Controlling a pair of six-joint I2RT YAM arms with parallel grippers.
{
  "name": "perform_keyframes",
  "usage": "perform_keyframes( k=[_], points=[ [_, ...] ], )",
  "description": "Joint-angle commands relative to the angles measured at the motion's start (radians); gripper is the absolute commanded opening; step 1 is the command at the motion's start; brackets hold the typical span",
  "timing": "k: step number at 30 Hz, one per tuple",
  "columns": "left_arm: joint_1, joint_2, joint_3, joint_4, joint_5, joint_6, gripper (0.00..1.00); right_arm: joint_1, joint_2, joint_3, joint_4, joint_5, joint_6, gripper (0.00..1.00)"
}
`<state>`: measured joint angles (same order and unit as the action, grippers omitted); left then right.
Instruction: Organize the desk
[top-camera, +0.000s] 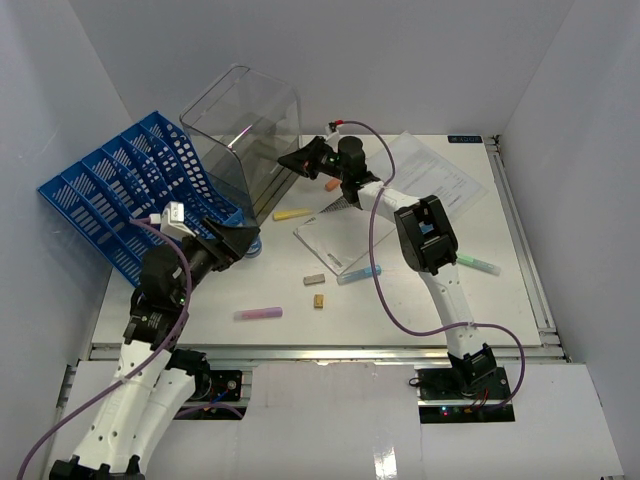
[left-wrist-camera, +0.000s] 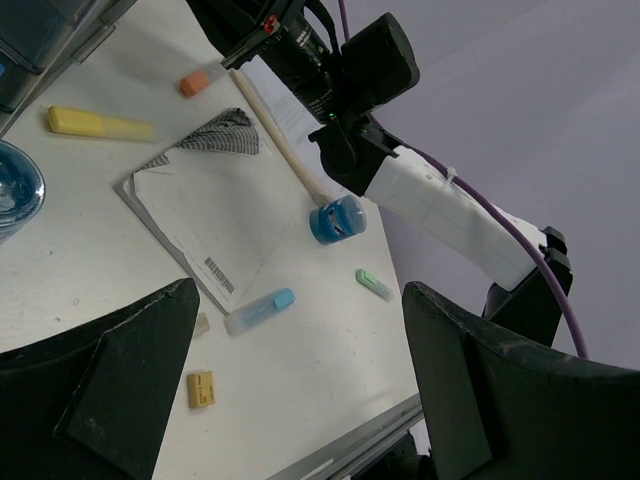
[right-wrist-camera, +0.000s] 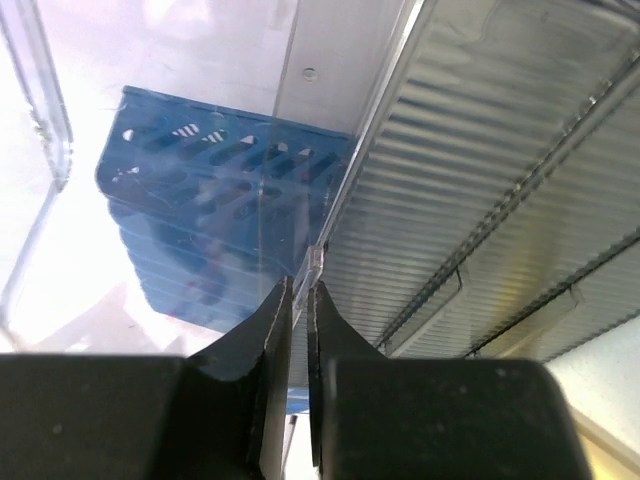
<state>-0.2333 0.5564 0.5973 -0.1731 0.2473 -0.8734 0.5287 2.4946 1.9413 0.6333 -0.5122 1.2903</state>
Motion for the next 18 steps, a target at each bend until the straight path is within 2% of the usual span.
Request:
perform_keyframes(
  k=[1, 6, 18],
  points=[
    [-0.003, 0.067, 0.058, 0.054, 0.012, 0.013, 0.93, -0.044, -0.146, -0.087, 0.148, -0.015, 0.024, 0.08],
    [-0.003, 0.187, 0.124, 0.096, 0.003, 0.062, 0.94, -0.100, -0.255, -0.199, 0.182, -0.043, 0.034, 0.08],
    [-0.012, 0.395, 0.223, 0.186, -0.027, 0.118, 0.93, -0.103, -0.426, -0.363, 0.207, -0.063, 0.034, 0.08]
  ],
)
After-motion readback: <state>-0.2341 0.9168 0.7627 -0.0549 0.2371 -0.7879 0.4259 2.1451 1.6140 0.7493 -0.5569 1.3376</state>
